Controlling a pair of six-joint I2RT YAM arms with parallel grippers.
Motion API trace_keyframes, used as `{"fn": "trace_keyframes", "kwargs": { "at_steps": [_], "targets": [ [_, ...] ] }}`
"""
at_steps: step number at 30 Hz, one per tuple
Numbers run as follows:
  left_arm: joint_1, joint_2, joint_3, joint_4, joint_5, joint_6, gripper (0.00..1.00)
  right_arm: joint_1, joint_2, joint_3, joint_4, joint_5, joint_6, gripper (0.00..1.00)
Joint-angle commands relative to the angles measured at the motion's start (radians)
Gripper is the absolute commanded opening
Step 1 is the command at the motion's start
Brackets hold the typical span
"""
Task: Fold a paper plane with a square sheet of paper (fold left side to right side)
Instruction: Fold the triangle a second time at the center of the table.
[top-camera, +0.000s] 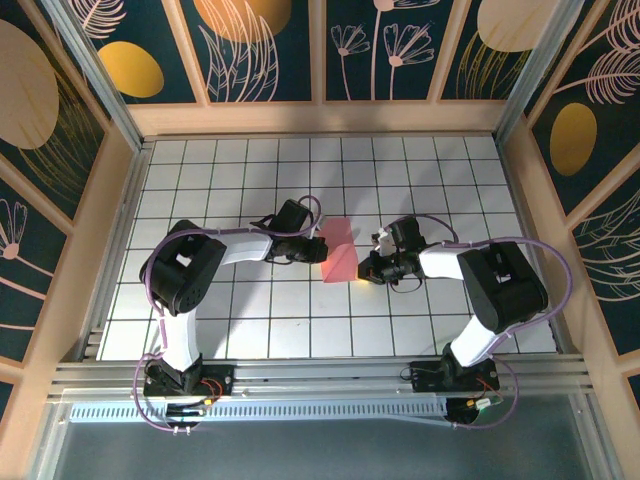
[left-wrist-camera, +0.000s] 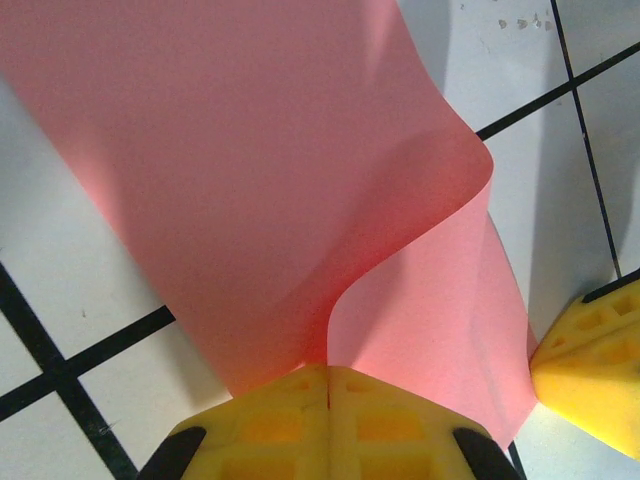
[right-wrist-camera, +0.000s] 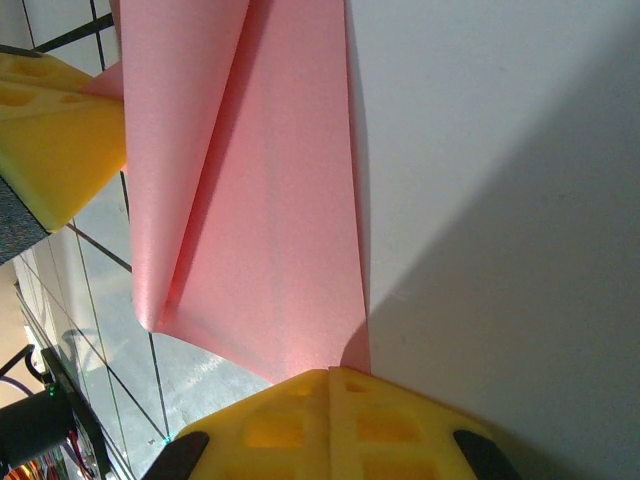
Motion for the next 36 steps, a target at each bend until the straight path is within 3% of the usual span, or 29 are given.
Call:
{"fn": "trace_keyframes", "kwargs": {
  "at_steps": [1, 13, 21, 27, 36],
  "targets": [
    [0.007, 0.022, 0.015, -0.015, -0.018, 0.021, 0.0, 0.011, 0.046, -0.004, -0.058, 0.077, -0.028, 0.0],
    [0.008, 0.046, 0.006, -0.014, -0.035, 0.022, 0.0, 0.009, 0.027, 0.006, -0.054, 0.053, -0.025, 0.0],
    [0.009, 0.047, -0.023, -0.014, -0.044, 0.022, 0.0, 0.002, -0.097, 0.04, -0.029, -0.035, 0.013, 0.0],
    [0.007, 0.045, -0.033, -0.017, -0.047, 0.025, 0.0, 0.011, -0.173, 0.058, 0.029, -0.019, 0.068, 0.0],
    [0.007, 0.043, -0.036, -0.02, -0.052, 0.028, 0.0, 0.1, -0.032, 0.111, 0.174, 0.015, 0.164, 0.0]
  ]
}}
